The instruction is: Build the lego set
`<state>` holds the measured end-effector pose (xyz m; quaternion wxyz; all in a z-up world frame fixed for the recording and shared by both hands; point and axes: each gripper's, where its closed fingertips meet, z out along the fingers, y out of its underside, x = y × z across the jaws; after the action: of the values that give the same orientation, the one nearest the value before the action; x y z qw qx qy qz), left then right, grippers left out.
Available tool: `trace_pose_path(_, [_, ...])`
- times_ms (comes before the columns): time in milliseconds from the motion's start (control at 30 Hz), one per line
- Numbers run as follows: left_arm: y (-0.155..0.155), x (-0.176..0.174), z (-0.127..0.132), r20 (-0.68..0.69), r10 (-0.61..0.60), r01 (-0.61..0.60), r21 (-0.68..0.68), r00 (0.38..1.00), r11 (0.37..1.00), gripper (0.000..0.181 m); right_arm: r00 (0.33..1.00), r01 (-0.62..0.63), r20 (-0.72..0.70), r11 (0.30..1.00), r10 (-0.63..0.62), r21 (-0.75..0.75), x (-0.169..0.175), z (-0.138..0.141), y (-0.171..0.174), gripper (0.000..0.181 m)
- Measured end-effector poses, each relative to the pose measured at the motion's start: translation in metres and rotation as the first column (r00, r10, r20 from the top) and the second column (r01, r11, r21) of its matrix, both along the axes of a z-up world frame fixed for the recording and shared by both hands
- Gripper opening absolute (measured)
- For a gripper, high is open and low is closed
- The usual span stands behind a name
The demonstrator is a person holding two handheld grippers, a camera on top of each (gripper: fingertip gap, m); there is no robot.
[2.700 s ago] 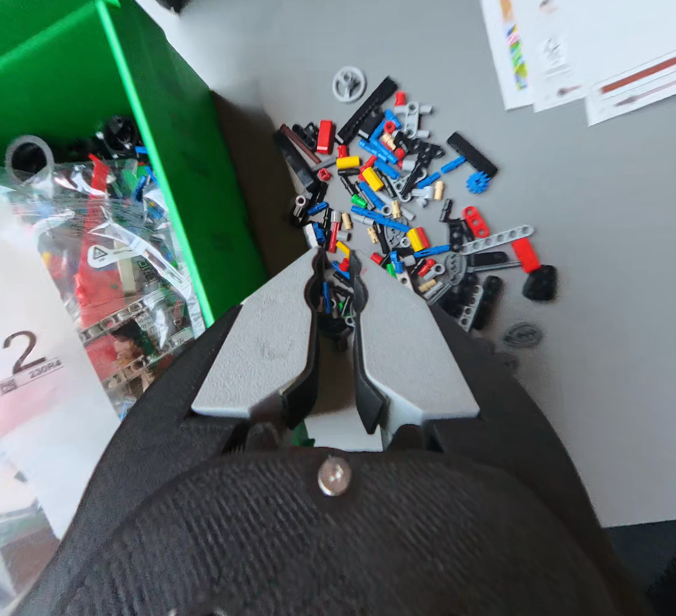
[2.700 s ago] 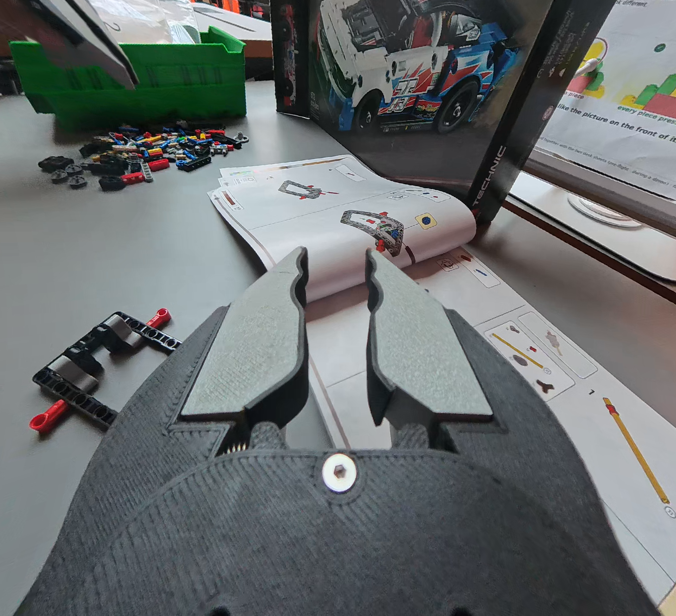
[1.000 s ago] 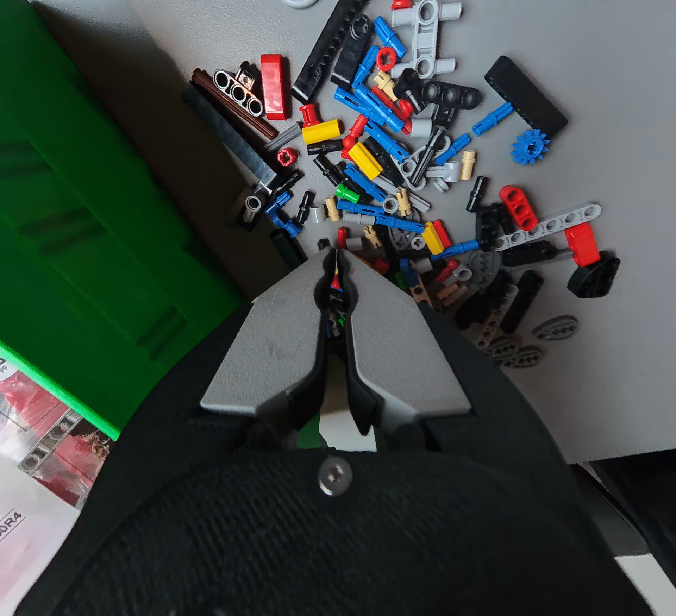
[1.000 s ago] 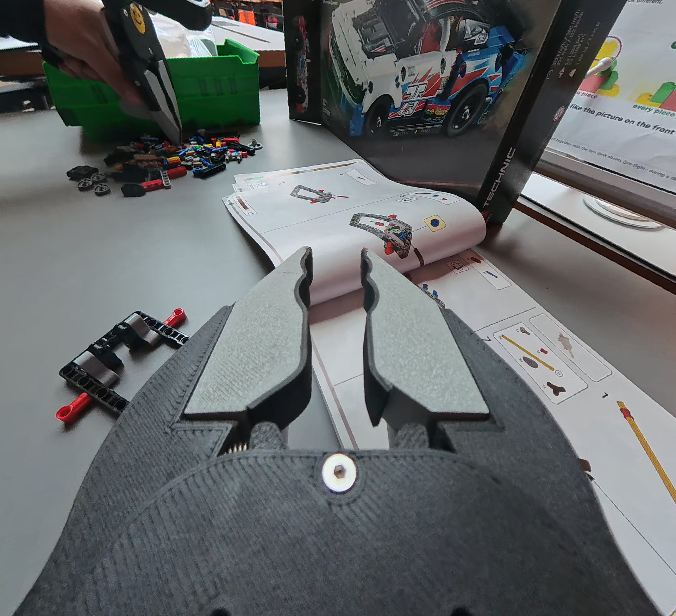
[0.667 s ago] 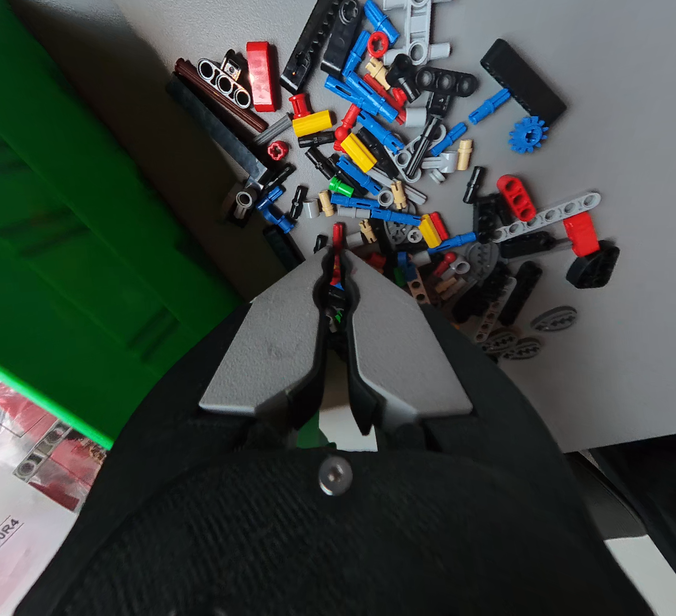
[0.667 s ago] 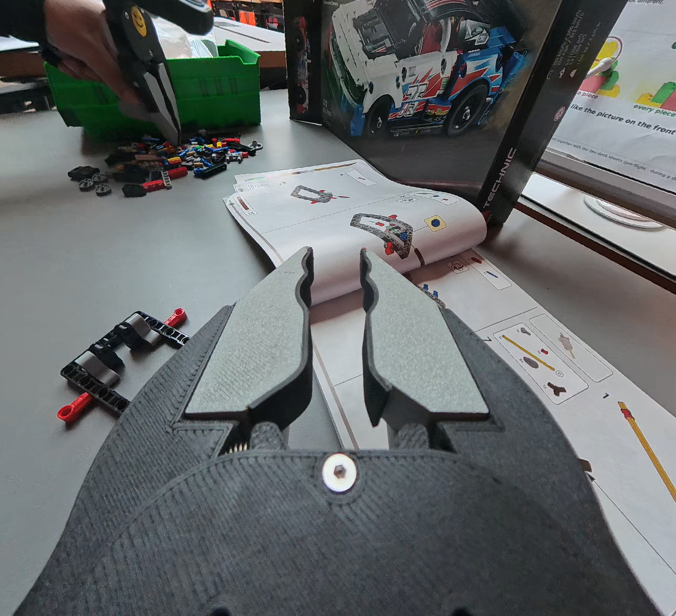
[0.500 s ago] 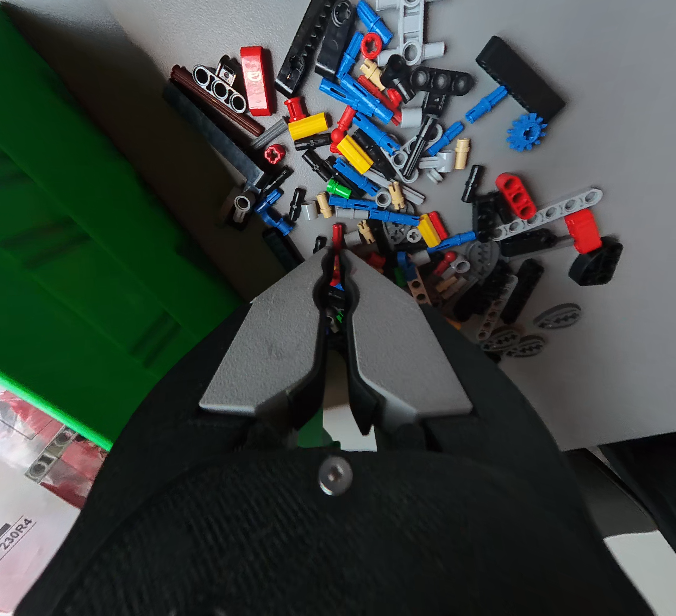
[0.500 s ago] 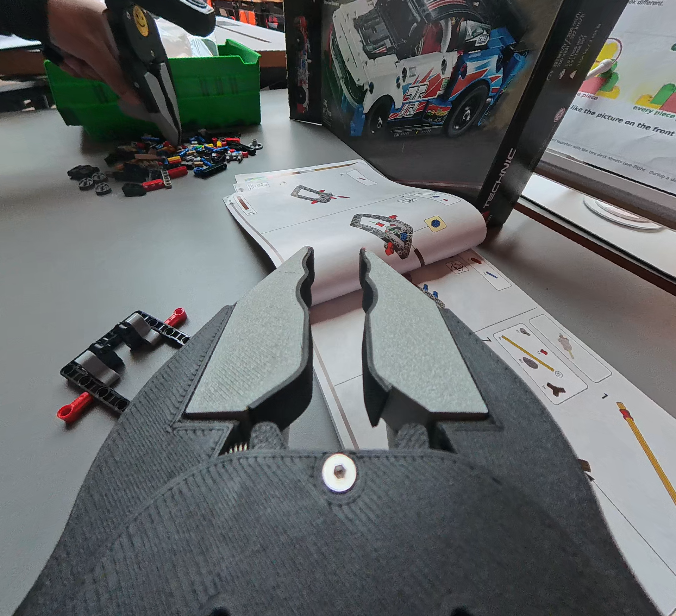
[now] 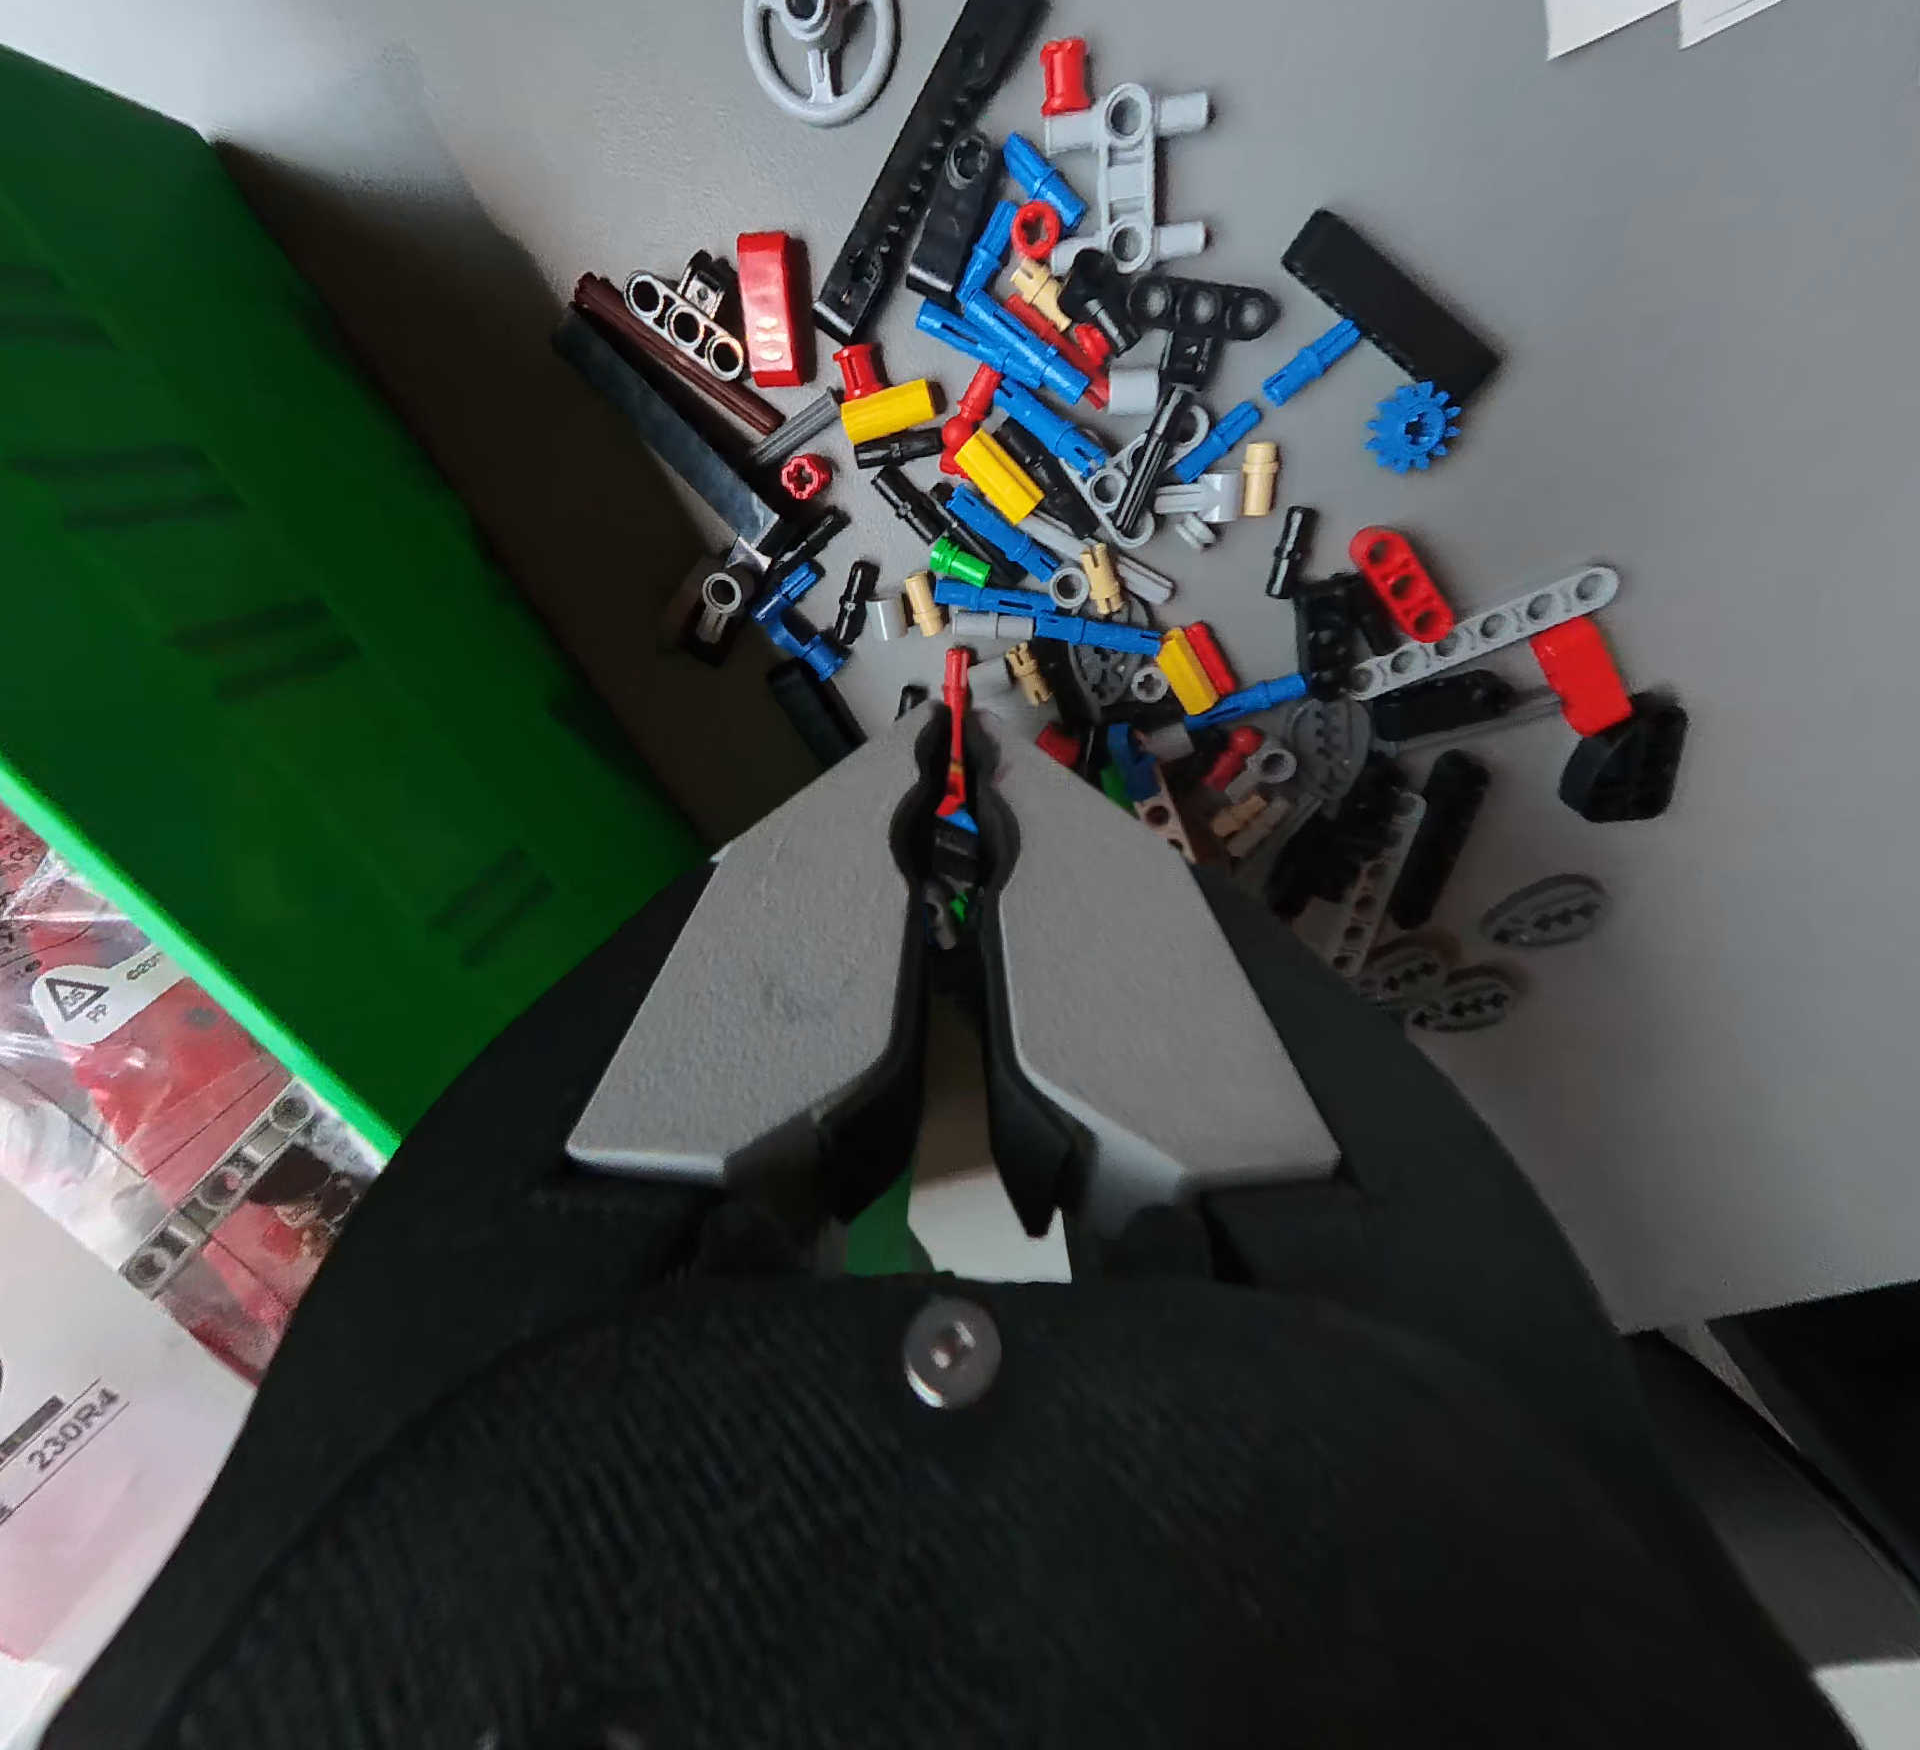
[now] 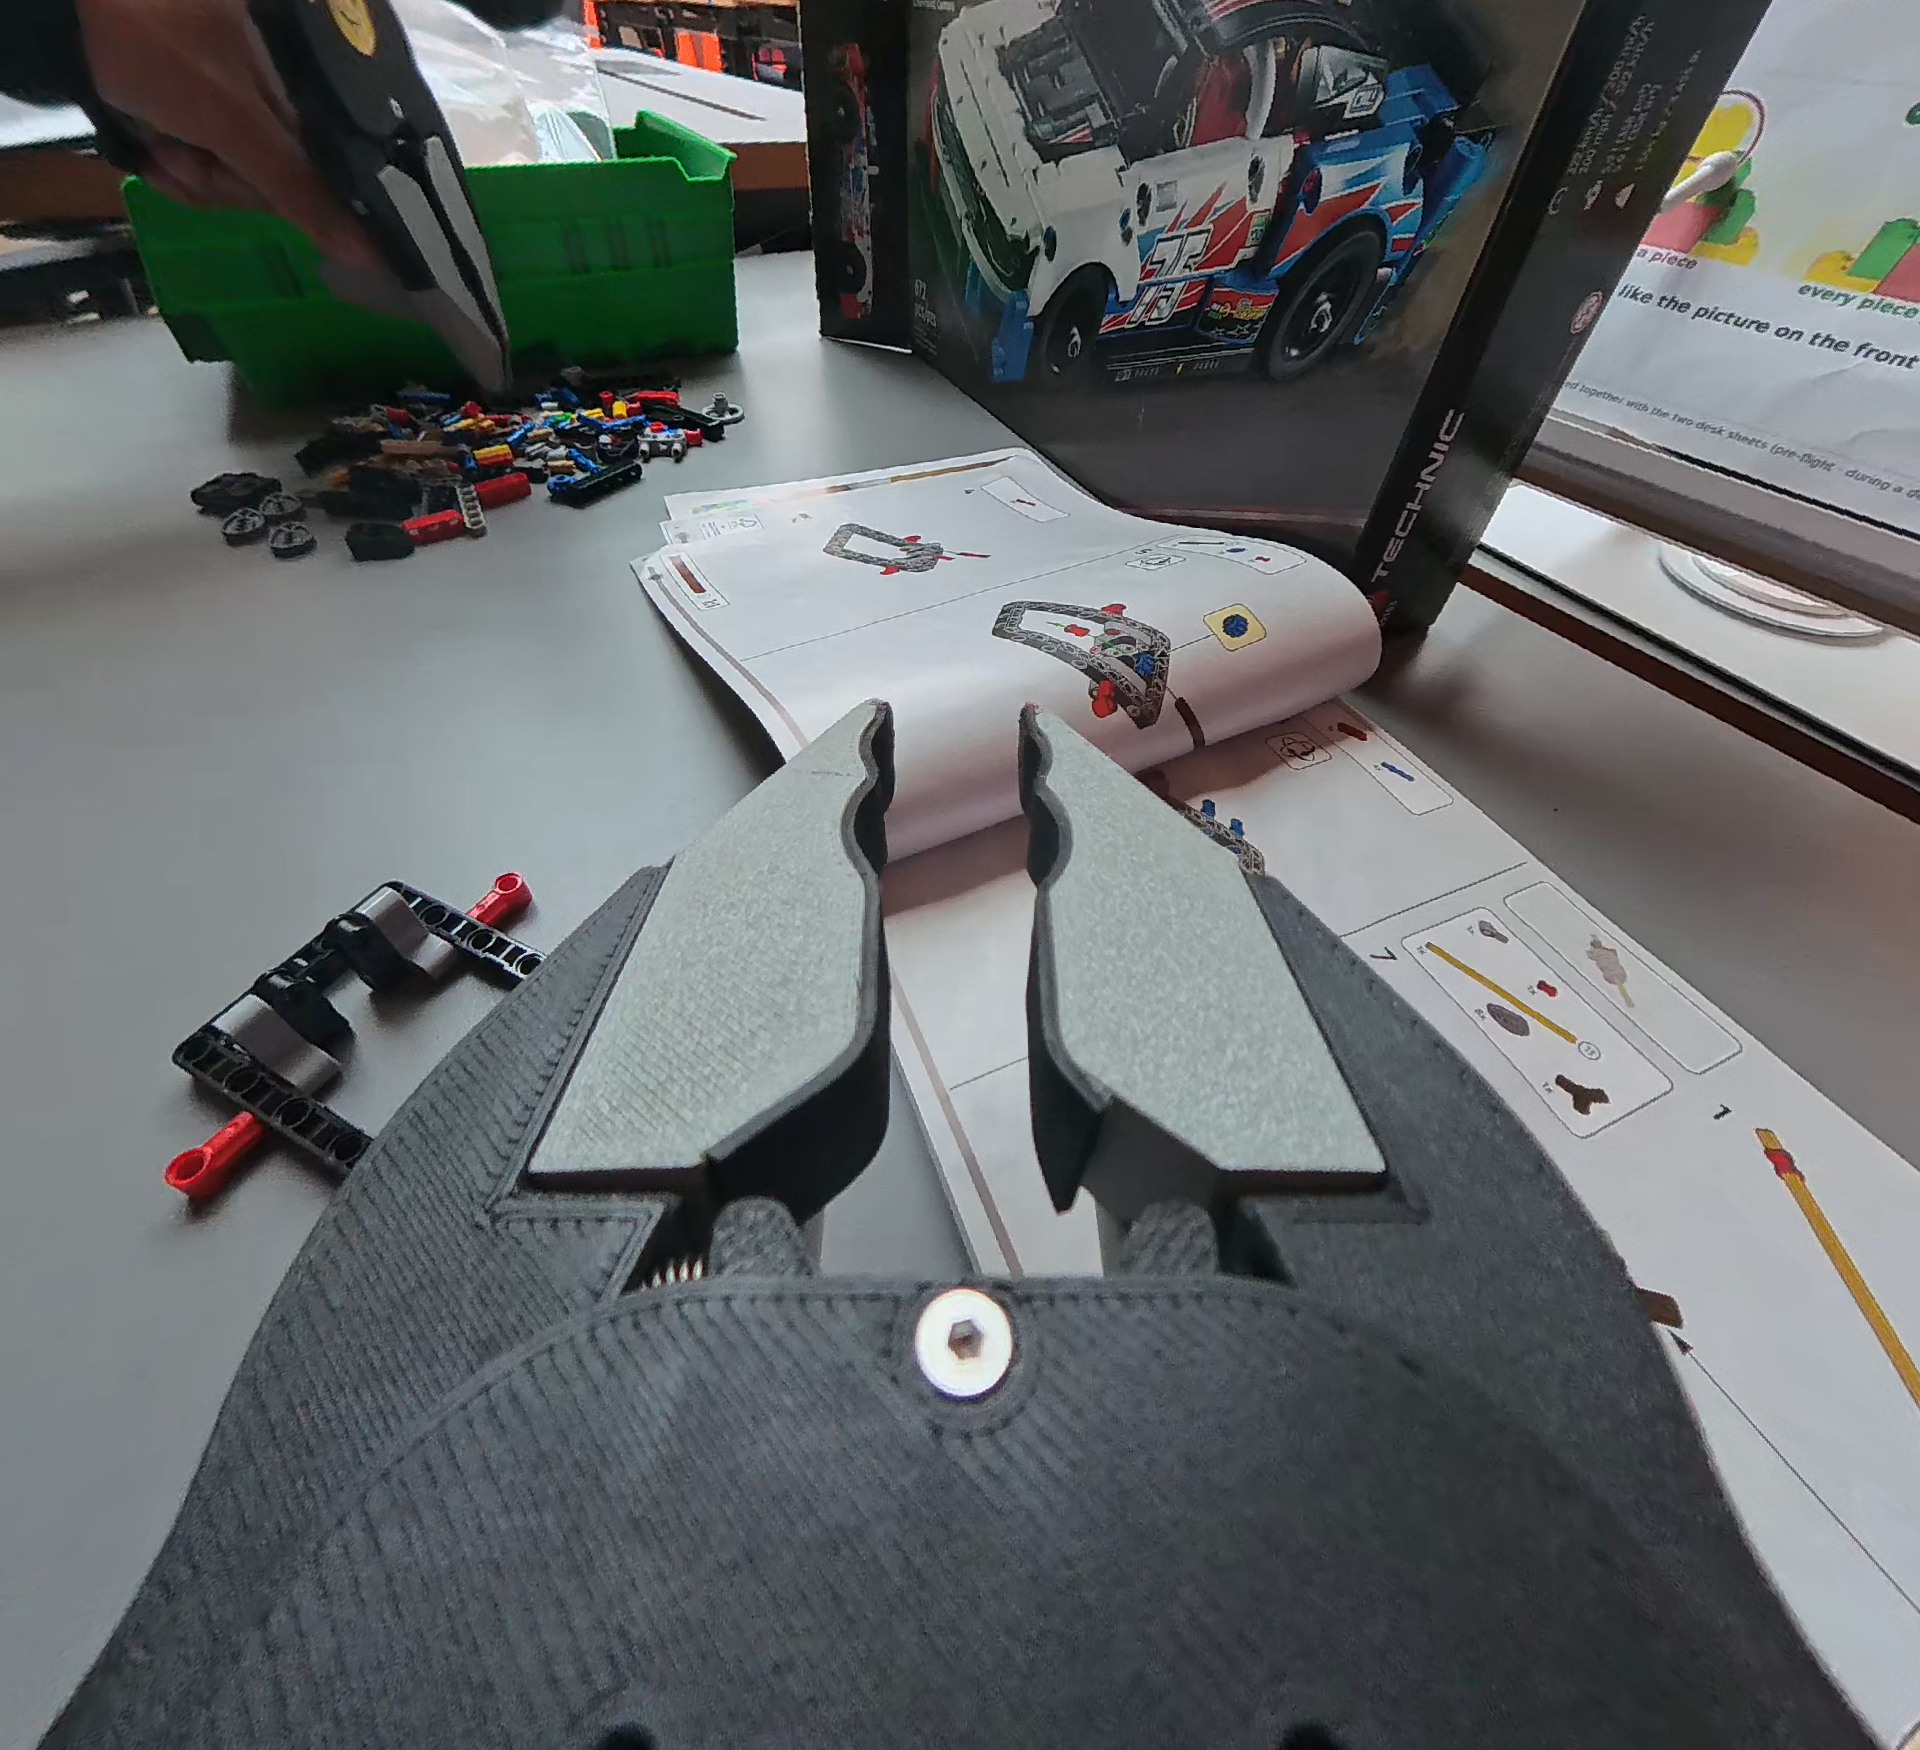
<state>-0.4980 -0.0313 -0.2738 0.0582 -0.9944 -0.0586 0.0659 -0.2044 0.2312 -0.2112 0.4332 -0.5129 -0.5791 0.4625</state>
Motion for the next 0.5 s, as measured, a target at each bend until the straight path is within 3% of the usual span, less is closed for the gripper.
trace_pose_path(133, [0.002,0.006,0.006,-0.013,-0.022,0.023,0.052,1.0,0.998,0.011,1.0,0.003,0.001,1.0,-0.003,-0.006,0.0,0.0,0.001,0.023])
trace_pose_path(333, [0.007,0.007,0.028,-0.064,-0.06,0.069,0.14,0.996,0.988,0.014,1.0,-0.008,0.015,1.0,0.008,0.003,-0.002,-0.003,-0.003,0.024])
trace_pose_path(500, [0.007,0.007,0.031,-0.05,-0.07,0.077,0.158,0.996,0.984,0.015,1.0,-0.009,0.018,1.0,0.009,0.013,-0.003,-0.003,-0.005,0.024])
